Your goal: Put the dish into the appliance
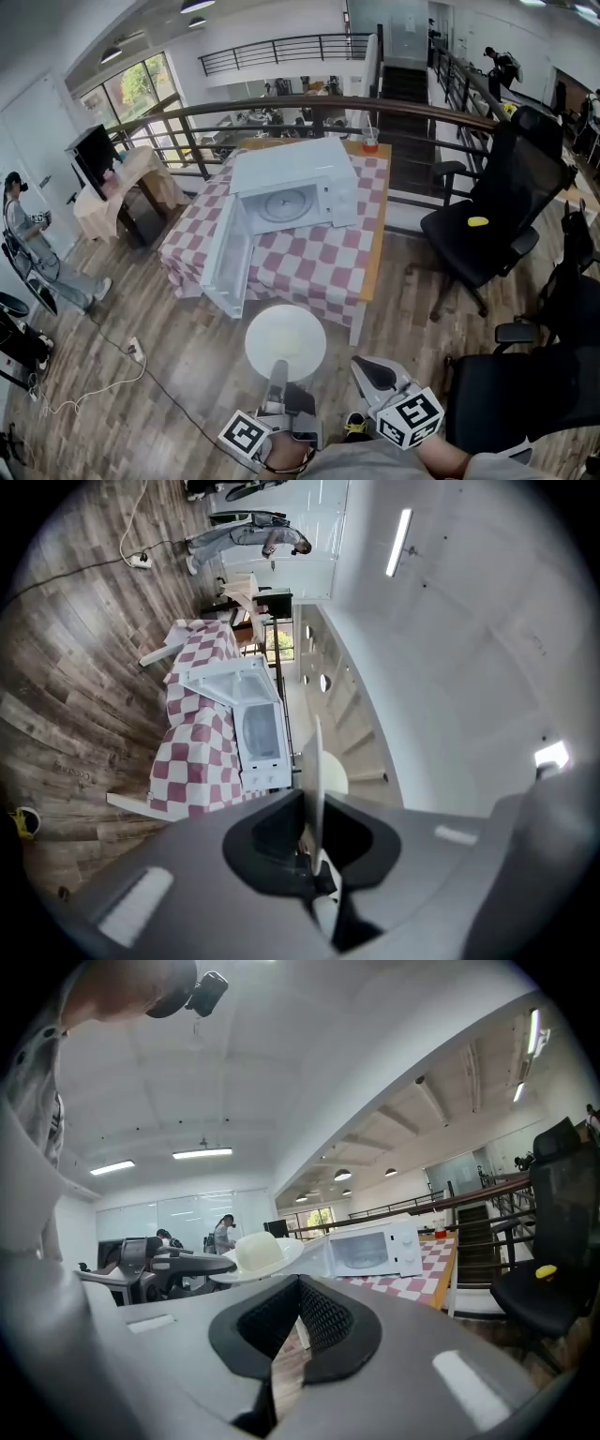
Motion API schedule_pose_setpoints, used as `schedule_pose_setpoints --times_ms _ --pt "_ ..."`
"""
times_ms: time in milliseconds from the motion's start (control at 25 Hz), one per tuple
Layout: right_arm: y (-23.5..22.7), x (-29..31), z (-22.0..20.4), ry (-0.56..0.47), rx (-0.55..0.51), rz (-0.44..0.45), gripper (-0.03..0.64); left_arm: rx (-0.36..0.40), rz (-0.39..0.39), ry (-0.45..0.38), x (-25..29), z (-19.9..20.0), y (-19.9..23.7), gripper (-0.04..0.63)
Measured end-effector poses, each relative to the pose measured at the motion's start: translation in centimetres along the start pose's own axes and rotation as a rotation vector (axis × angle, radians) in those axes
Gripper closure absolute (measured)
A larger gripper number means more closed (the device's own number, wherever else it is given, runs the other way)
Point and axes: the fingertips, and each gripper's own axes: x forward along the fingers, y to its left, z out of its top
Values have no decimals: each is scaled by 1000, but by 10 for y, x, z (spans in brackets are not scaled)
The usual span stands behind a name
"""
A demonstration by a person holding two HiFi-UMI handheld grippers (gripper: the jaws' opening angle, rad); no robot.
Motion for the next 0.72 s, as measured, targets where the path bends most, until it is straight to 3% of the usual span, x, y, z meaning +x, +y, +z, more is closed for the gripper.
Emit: schedule_pose_setpoints --times_ms 280,720 --pt "-32 9 6 -8 15 5 617 4 1 3 34 -16 1 568" --pt "-46 15 11 -30 15 21 617 13 -5 -16 52 -21 -1 568"
